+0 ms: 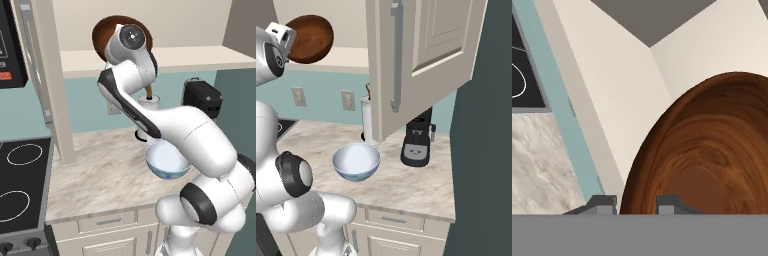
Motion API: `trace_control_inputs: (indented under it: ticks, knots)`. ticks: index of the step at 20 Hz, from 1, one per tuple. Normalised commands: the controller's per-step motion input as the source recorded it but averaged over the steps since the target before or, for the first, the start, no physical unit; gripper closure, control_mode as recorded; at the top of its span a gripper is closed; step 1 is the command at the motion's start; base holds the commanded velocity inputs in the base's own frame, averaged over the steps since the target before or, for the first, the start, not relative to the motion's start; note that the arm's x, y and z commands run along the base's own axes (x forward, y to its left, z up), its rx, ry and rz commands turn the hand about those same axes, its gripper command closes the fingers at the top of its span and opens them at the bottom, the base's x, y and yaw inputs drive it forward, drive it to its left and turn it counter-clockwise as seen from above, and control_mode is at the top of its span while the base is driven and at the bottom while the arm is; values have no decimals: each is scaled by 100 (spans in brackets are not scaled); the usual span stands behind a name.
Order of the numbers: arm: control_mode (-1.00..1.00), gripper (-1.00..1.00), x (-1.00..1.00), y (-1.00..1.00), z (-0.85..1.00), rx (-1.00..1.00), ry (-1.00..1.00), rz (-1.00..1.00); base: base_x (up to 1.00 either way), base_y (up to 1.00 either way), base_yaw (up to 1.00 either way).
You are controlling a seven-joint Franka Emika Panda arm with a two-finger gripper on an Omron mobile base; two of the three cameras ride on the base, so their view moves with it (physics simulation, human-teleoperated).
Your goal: Open the cabinet. Pick the bowls from the counter and place them in the cabinet. Then close the cabinet.
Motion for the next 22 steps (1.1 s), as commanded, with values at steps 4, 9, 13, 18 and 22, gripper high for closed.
trace_control_inputs:
  ticks: [4, 9, 13, 18, 22]
  knots:
    - [-100, 100, 34, 28, 10, 0, 0, 0, 0, 0, 0]
    - [-100, 100, 25, 25, 9, 0, 0, 0, 0, 0, 0]
    - [-100, 100, 13, 10, 0, 0, 0, 0, 0, 0, 0]
    - [-100, 100, 5, 0, 0, 0, 0, 0, 0, 0, 0]
    - [-100, 100, 11, 0, 0, 0, 0, 0, 0, 0, 0]
